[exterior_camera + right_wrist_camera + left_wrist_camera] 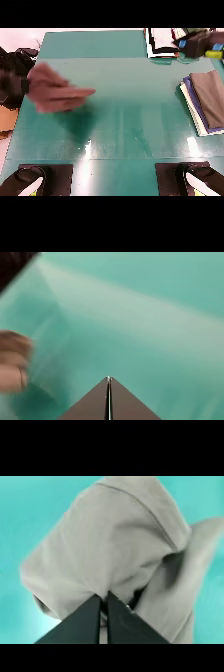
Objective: Fold the shirts.
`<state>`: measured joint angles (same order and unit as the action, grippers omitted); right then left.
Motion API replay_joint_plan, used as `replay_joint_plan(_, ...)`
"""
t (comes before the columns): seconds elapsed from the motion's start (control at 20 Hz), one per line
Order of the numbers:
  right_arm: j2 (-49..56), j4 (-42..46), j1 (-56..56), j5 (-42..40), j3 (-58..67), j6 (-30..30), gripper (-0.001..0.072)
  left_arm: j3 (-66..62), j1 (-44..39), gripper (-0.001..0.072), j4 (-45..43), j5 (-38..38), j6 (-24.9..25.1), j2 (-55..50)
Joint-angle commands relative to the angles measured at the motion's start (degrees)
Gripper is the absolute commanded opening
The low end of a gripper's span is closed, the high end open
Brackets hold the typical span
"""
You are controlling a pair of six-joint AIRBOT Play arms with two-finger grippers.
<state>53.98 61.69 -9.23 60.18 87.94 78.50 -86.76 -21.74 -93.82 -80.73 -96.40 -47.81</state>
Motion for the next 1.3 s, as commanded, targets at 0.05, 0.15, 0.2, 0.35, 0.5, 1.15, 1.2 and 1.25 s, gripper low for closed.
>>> replay_joint_plan(0.05,0.0,4.7,0.1,-1.5,8.0,0.1,0.0020,-18.8,-15.5,0.0025,0.1,3.3,6.1,-16.1)
replay_joint_plan(0.15,0.0,7.3,0.7,-1.3,10.6,0.1,0.0020,-23.3,-21.6,0.0025,0.9,5.6,8.7,-25.4)
replay_joint_plan(0.2,0.0,7.3,1.4,-1.3,11.2,0.1,0.0020,-24.8,-24.3,0.0027,2.8,6.9,10.9,-29.9)
replay_joint_plan(0.35,0.0,6.8,4.7,0.4,11.8,0.2,0.0020,-26.3,-30.2,0.0373,12.0,10.7,15.5,-41.0)
replay_joint_plan(0.5,0.0,6.9,7.2,4.1,11.7,1.2,0.0020,-26.3,-29.8,0.0601,10.1,11.1,14.9,-44.2)
replay_joint_plan(1.15,4.4,6.8,5.8,10.4,11.6,1.2,0.0020,3.1,1.5,0.0603,28.8,23.3,4.4,-45.5)
replay_joint_plan(1.2,5.2,6.8,4.7,10.7,11.6,1.2,0.0020,4.9,1.1,0.0620,31.2,25.0,5.0,-46.2)
replay_joint_plan(1.25,6.1,6.9,3.5,10.9,11.6,1.2,0.0020,5.9,0.7,0.0631,33.6,26.3,5.6,-47.0)
